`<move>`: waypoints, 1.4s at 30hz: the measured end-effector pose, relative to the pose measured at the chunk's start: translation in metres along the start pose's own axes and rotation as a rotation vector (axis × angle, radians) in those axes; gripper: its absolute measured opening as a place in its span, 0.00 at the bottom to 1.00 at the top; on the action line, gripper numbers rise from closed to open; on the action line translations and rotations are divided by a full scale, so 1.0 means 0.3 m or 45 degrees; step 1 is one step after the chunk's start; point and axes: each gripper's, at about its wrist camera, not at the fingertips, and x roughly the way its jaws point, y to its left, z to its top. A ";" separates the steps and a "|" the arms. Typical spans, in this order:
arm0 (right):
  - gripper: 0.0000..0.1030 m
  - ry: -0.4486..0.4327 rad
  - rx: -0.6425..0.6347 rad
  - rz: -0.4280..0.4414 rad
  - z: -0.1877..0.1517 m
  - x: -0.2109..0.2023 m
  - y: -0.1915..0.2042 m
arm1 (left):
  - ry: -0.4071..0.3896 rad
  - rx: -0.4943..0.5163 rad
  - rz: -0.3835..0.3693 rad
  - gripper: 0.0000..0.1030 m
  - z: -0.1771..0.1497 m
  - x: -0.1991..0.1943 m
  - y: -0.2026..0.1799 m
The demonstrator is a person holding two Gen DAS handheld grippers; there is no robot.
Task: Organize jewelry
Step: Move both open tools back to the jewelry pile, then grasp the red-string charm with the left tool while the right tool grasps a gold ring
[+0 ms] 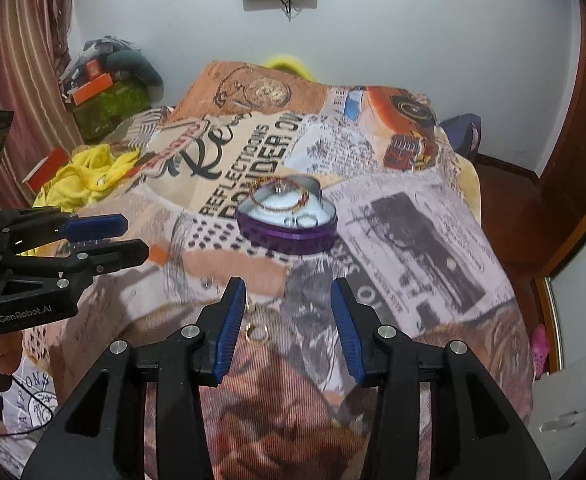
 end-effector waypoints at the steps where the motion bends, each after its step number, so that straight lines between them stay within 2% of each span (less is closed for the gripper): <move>1: 0.39 0.009 0.003 0.001 -0.011 0.003 -0.001 | 0.018 0.000 -0.009 0.39 -0.012 0.012 -0.006; 10: 0.39 0.131 -0.005 -0.011 -0.108 0.057 -0.016 | 0.129 0.026 -0.072 0.39 -0.086 0.111 -0.067; 19: 0.39 0.174 0.013 0.023 -0.142 0.092 -0.017 | 0.141 0.051 -0.116 0.39 -0.084 0.167 -0.107; 22: 0.39 0.174 0.002 0.032 -0.139 0.100 -0.011 | 0.135 0.081 -0.120 0.29 -0.079 0.186 -0.115; 26: 0.39 0.176 -0.015 0.032 -0.134 0.107 -0.008 | 0.132 0.086 -0.135 0.22 -0.067 0.211 -0.107; 28: 0.39 0.176 -0.018 0.035 -0.134 0.110 -0.009 | 0.133 0.083 -0.150 0.11 -0.063 0.219 -0.104; 31: 0.39 0.178 -0.016 0.049 -0.133 0.120 -0.008 | 0.131 0.093 -0.155 0.06 -0.065 0.221 -0.104; 39: 0.39 0.172 -0.050 0.098 -0.129 0.146 0.036 | 0.100 0.051 -0.162 0.06 -0.066 0.182 -0.083; 42: 0.36 0.169 -0.087 0.102 -0.126 0.160 0.066 | 0.070 0.053 -0.168 0.06 -0.060 0.151 -0.081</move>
